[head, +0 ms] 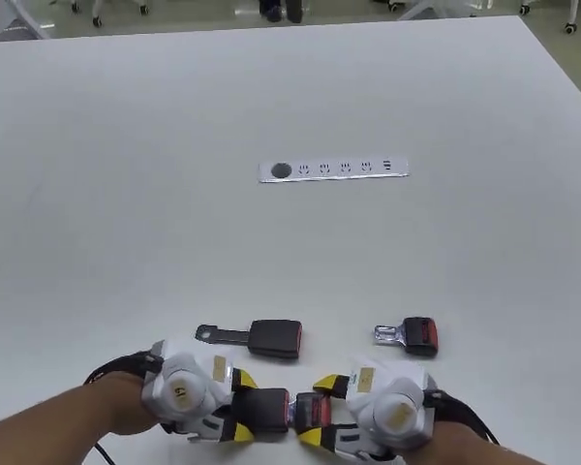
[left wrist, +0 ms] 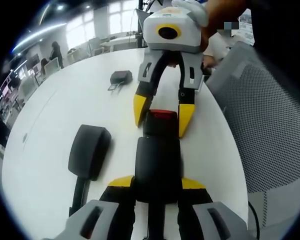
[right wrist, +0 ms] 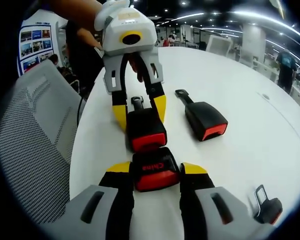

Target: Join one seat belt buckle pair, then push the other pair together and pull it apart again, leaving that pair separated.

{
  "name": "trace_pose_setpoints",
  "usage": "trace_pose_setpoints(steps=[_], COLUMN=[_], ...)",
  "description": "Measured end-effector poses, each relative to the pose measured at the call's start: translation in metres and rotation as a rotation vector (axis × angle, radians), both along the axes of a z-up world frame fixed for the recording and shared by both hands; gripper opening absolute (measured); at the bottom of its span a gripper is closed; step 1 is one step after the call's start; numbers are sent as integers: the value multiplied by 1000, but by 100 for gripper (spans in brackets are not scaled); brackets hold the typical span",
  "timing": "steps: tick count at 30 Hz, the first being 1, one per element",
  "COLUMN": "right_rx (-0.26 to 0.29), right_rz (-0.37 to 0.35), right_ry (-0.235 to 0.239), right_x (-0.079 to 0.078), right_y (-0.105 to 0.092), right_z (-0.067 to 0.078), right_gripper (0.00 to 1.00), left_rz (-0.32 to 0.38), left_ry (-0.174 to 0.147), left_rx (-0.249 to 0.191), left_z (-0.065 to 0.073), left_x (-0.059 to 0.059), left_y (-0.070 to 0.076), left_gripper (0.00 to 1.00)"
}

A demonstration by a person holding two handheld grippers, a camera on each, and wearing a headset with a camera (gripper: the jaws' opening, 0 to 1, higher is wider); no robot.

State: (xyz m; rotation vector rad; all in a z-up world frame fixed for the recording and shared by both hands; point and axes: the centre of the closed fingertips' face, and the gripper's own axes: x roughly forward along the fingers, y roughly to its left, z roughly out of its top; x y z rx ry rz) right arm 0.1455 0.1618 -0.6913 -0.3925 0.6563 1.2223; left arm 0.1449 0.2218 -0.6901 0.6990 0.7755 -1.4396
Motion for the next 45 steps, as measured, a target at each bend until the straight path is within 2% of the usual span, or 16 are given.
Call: trace_pose_setpoints(steps=[12, 15, 17, 18, 22, 29, 34, 36, 37, 38, 39, 40, 41, 42, 43, 45], right_rx=[19, 15, -11, -16, -19, -27, -59, -31, -19, -25, -25, -24, -16, -4, 24, 70], right_rz=[-3, -14, -5, -21, -21, -39, -37, -43, -39, -34, -34, -39, -55, -67, -86, -124], right_ry=[2, 9, -9, 14, 11, -1, -36, -7, 16, 9, 9, 11, 16, 18, 14, -6], right_x=[0, 1, 1, 2, 2, 1, 2, -3, -6, -7, -7, -7, -5, -3, 0, 6], right_y=[1, 1, 3, 3, 2, 2, 1, 2, 3, 0, 0, -2, -5, -7, -8, -13], right_z=[0, 0, 0, -1, 0, 3, 2, 5, 6, 6, 7, 6, 8, 9, 16, 28], right_gripper=[34, 35, 35, 36, 36, 37, 38, 43, 47, 52, 56, 57, 57, 58, 60, 68], left_rz=[14, 9, -9, -2, 4, -8, 2, -10, 15, 50, 62, 63, 93, 120, 148, 169], left_ry=[14, 8, -4, -1, -1, -9, -20, -23, -5, 5, -5, -16, -22, -13, -10, -17], left_rx=[-17, -7, 8, 12, 23, 73, 93, 80, 78, 84, 82, 67, 34, 8, -23, -50], left_z=[0, -2, -2, -2, -2, -3, -2, 1, 1, 1, 3, 6, 12, 17, 25, 33], left_x=[1, 1, 0, 0, 0, 1, 1, -4, -5, -5, -2, -1, 3, 4, 6, 10], left_y=[-2, -2, -3, -3, -3, -5, -6, -8, -8, -6, -5, -6, -8, -10, -12, -13], left_gripper=[33, 33, 33, 33, 34, 34, 36, 43, 45, 47, 49, 51, 52, 53, 55, 62])
